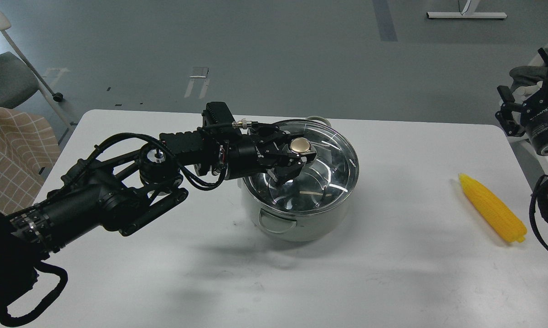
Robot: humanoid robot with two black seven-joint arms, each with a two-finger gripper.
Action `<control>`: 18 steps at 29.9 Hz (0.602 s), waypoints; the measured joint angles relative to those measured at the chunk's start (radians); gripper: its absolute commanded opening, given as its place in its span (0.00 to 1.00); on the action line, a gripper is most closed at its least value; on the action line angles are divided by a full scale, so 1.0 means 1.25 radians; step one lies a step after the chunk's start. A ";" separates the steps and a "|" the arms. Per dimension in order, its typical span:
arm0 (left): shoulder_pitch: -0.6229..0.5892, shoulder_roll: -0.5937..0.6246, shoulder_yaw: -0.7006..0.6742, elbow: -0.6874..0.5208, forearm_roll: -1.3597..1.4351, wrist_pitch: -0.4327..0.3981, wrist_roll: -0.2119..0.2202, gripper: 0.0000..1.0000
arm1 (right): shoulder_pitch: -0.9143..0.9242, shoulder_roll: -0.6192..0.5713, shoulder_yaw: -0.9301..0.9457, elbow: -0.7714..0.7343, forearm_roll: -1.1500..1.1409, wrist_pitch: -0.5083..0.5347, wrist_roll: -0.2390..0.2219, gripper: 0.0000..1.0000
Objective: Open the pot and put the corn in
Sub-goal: 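Grasp the brass knob of the glass lid with the left gripper and lift, then carry the glass lid beside the pot and lower it onto the table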
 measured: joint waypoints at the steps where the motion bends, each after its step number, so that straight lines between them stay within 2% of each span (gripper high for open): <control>1: 0.000 0.000 0.000 -0.003 0.000 0.000 0.000 0.03 | 0.000 0.000 0.000 0.000 0.000 0.000 0.000 1.00; 9: -0.048 0.026 -0.024 -0.053 0.000 -0.002 -0.005 0.04 | 0.000 -0.005 0.000 0.001 0.001 0.000 0.000 1.00; 14: -0.098 0.119 -0.040 -0.089 0.000 -0.007 -0.006 0.05 | 0.000 -0.008 0.001 0.003 0.002 0.000 0.000 1.00; 18: -0.105 0.239 -0.057 -0.098 0.000 0.005 -0.017 0.05 | -0.001 -0.011 0.001 0.003 0.002 0.000 0.000 1.00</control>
